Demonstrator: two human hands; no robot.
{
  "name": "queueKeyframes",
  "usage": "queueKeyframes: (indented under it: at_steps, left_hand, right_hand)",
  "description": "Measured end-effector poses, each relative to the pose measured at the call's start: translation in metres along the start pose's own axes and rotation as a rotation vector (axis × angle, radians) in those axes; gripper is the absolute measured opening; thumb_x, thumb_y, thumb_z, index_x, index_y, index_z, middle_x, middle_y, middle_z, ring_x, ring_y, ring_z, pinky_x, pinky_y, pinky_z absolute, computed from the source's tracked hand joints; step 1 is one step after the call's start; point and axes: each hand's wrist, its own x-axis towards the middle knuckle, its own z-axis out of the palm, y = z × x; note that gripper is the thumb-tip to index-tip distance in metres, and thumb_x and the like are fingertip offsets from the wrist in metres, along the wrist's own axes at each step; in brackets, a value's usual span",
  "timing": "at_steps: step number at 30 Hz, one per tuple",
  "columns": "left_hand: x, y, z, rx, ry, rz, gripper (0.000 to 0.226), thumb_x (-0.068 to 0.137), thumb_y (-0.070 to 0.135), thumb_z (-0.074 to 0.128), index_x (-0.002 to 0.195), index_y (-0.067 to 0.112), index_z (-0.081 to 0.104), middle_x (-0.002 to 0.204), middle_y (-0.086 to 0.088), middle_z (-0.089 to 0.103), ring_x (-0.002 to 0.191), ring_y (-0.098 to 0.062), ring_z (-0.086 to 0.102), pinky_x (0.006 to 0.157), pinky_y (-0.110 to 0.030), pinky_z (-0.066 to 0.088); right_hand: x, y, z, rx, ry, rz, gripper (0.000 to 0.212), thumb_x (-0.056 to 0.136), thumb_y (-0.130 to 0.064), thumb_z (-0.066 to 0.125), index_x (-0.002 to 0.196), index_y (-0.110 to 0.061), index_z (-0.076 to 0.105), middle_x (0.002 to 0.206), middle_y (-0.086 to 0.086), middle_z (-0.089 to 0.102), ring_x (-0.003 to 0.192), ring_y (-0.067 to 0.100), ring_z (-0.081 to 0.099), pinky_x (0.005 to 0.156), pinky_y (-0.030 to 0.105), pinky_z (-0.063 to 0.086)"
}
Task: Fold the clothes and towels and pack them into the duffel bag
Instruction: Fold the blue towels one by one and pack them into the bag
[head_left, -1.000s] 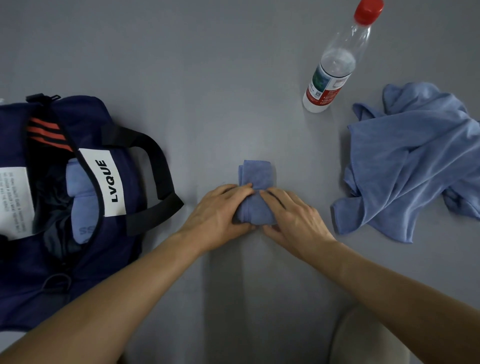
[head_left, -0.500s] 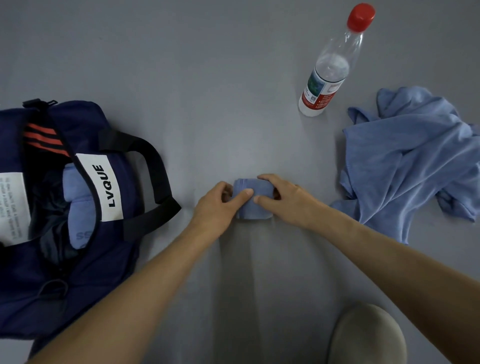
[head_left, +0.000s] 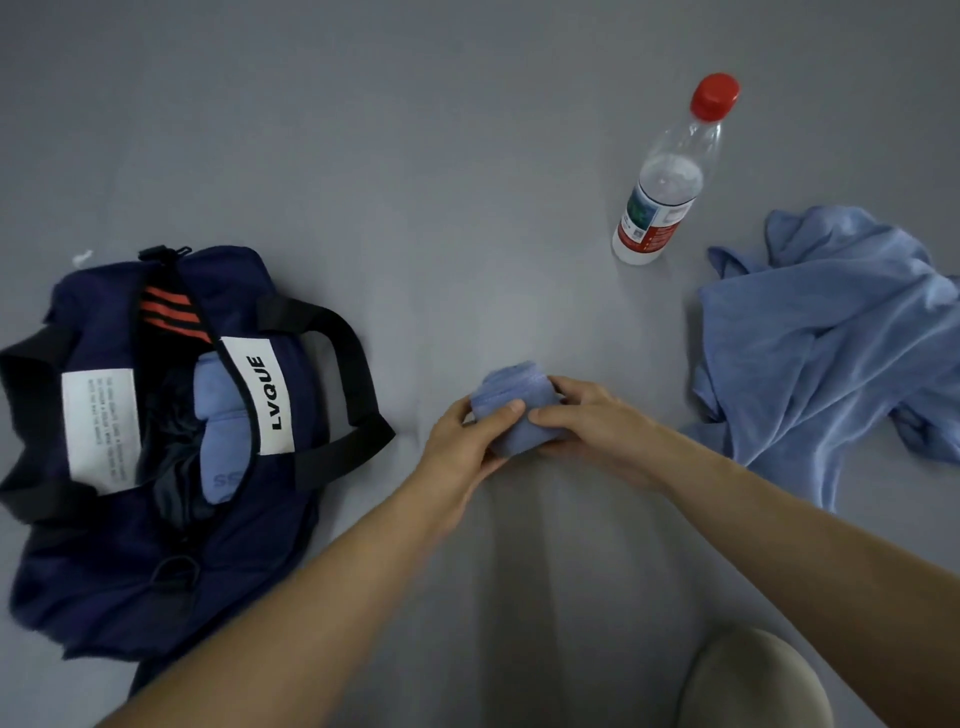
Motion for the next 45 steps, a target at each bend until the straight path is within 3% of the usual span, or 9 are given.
queueKeyframes:
  at_steps: [3,8,12,17,24,29,37,41,45]
  left_hand:
    - [-0.028,0.047,-0.025,0.169,-0.025,0.017,0.050,0.086,0.025,0.078,0.128,0.013,0.056,0.116,-0.007,0.073,0.104,-0.020,0.072,0.086,-0.034,0.060]
    - [-0.093,0.130,-0.097,0.249,0.080,0.153,0.051,0.087,0.030,0.077,0.129,0.015,0.053,0.123,-0.006,0.069,0.113,-0.018,0.068,0.098,-0.043,0.056]
    - [-0.119,0.160,-0.164,0.211,0.278,0.361,0.048,0.087,0.026,0.076,0.128,0.017,0.053,0.120,-0.005,0.070,0.108,-0.016,0.070,0.094,-0.038,0.058]
    - [-0.105,0.135,-0.237,0.210,0.494,0.374,0.044,0.082,0.027,0.080,0.117,0.020,0.054,0.113,-0.002,0.069,0.099,-0.013,0.069,0.079,-0.028,0.056]
    - [-0.084,0.068,-0.268,0.356,0.391,0.201,0.037,0.085,0.026,0.077,0.115,0.023,0.056,0.110,0.002,0.066,0.099,-0.009,0.065,0.078,-0.020,0.053]
    - [-0.086,0.033,-0.284,0.468,0.306,0.077,0.037,0.080,0.041,0.079,0.108,0.023,0.061,0.104,0.002,0.070,0.097,-0.011,0.067,0.082,-0.026,0.055]
    - [-0.080,0.041,-0.291,0.765,0.108,-0.052,0.050,0.084,0.029,0.076,0.126,0.016,0.053,0.108,0.003,0.063,0.096,-0.010,0.060,0.078,-0.024,0.048]
    - [-0.066,0.058,-0.283,1.096,-0.068,-0.293,0.072,0.085,0.040,0.075,0.145,0.016,0.043,0.135,-0.003,0.055,0.117,-0.021,0.056,0.099,-0.035,0.050]
    - [-0.060,0.058,-0.278,1.066,-0.155,-0.468,0.062,0.090,0.037,0.071,0.142,0.016,0.045,0.130,-0.005,0.057,0.114,-0.021,0.057,0.099,-0.035,0.052]
  right_hand:
    - [-0.016,-0.032,0.019,0.094,-0.134,-0.035,0.032,0.093,-0.010,0.063,0.125,-0.008,0.065,0.120,0.014,0.071,0.116,0.028,0.066,0.105,0.048,0.049]
    - [-0.035,-0.134,0.090,-0.039,-0.290,-0.152,0.028,0.096,-0.027,0.065,0.123,-0.018,0.066,0.116,-0.001,0.073,0.112,0.014,0.067,0.092,0.032,0.056]
    - [-0.037,-0.188,0.162,-0.290,-0.213,-0.261,0.030,0.095,-0.041,0.065,0.114,-0.018,0.066,0.100,-0.001,0.069,0.094,0.013,0.066,0.085,0.033,0.057]
    - [-0.005,-0.178,0.224,-0.752,0.024,-0.192,0.068,0.091,-0.057,0.059,0.143,-0.015,0.044,0.138,0.008,0.054,0.126,0.029,0.052,0.098,0.035,0.041]
    - [0.007,-0.088,0.283,-0.890,0.152,0.004,0.088,0.097,-0.053,0.044,0.159,-0.014,-0.006,0.163,0.015,0.018,0.137,0.037,0.040,0.109,0.048,0.038]
    - [0.004,-0.080,0.284,-0.946,0.065,0.109,0.089,0.096,-0.042,0.047,0.158,-0.014,-0.010,0.141,0.012,0.053,0.125,0.034,0.052,0.102,0.042,0.043]
    - [-0.003,-0.086,0.289,-1.004,-0.017,0.046,0.083,0.096,-0.024,0.044,0.159,-0.014,-0.010,0.136,0.018,0.055,0.118,0.038,0.055,0.093,0.041,0.044]
    - [-0.005,-0.091,0.287,-1.030,-0.037,-0.008,0.083,0.095,-0.021,0.045,0.159,-0.013,-0.006,0.130,0.018,0.058,0.111,0.036,0.058,0.086,0.039,0.045]
    - [-0.010,-0.089,0.285,-1.037,-0.078,-0.030,0.081,0.096,-0.022,0.045,0.159,-0.013,-0.004,0.126,0.018,0.060,0.109,0.036,0.059,0.088,0.039,0.045]
